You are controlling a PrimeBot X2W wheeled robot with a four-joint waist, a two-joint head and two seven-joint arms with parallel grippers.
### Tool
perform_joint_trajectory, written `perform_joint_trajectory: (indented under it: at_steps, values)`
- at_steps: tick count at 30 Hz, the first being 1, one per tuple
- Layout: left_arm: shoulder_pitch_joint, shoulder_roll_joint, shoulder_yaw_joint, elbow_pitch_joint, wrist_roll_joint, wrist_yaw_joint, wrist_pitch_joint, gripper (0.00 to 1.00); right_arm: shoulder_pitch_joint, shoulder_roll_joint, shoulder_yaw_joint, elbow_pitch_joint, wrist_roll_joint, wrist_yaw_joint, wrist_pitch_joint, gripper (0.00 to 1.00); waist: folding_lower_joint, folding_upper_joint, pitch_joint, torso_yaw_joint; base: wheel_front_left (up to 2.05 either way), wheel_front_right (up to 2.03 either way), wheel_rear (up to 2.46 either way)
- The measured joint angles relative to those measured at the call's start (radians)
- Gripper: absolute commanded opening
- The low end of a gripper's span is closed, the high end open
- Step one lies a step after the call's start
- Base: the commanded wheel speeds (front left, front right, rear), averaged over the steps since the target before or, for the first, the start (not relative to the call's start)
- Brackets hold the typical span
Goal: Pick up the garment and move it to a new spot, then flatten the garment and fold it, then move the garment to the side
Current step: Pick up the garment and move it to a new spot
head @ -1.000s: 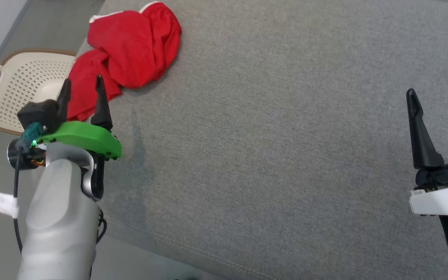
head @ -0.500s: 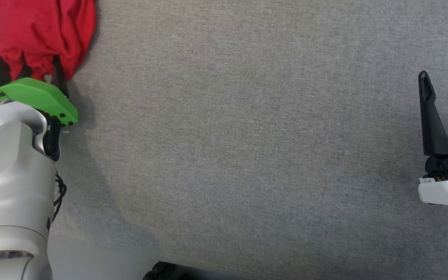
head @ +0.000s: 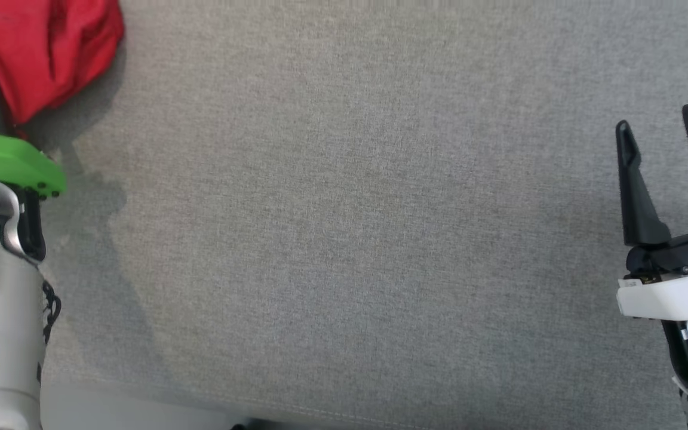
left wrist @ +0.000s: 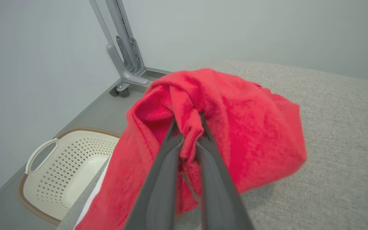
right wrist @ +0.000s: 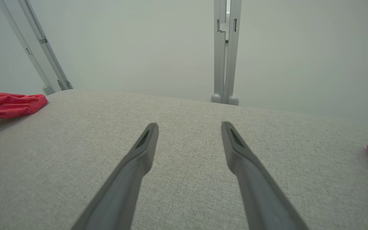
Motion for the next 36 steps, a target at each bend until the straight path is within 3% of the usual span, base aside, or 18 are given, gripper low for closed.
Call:
perform_joint_trajectory:
  at_steps: [9, 14, 22, 28, 36]
  values:
    - [0.253, -0.049, 0.062, -0.367, 0.055, 0.043, -0.001, 0.00, 0.040, 0.027, 0.037, 0.069, 0.004, 0.000, -0.043, 1.00, -0.0002, 0.0000, -0.139, -0.017, 0.00, 0.00, 0.00]
    - [0.394, -0.063, 0.028, -0.536, 0.096, 0.066, 0.010, 0.00, 0.071, 0.044, 0.059, 0.102, 0.010, 0.000, -0.062, 1.00, -0.0002, 0.0000, -0.218, -0.041, 0.00, 0.00, 0.00]
    - [0.589, -0.115, -0.063, -0.816, 0.127, 0.094, 0.138, 0.00, 0.098, 0.068, 0.084, 0.128, 0.024, 0.000, -0.088, 1.00, -0.0002, 0.0000, -0.292, -0.128, 0.00, 0.00, 0.00]
    - [0.600, -0.144, -0.175, -0.858, 0.144, 0.049, 0.219, 0.00, 0.083, 0.083, 0.109, 0.145, 0.034, 0.000, -0.118, 1.00, -0.0002, 0.0000, -0.301, -0.228, 0.00, 0.00, 0.00]
    - [0.490, -0.208, -0.391, -0.735, 0.151, -0.027, 0.250, 0.00, 0.065, 0.118, 0.109, 0.195, 0.053, 0.000, -0.173, 1.00, -0.0002, 0.0001, -0.257, -0.369, 0.00, 0.00, 0.00]
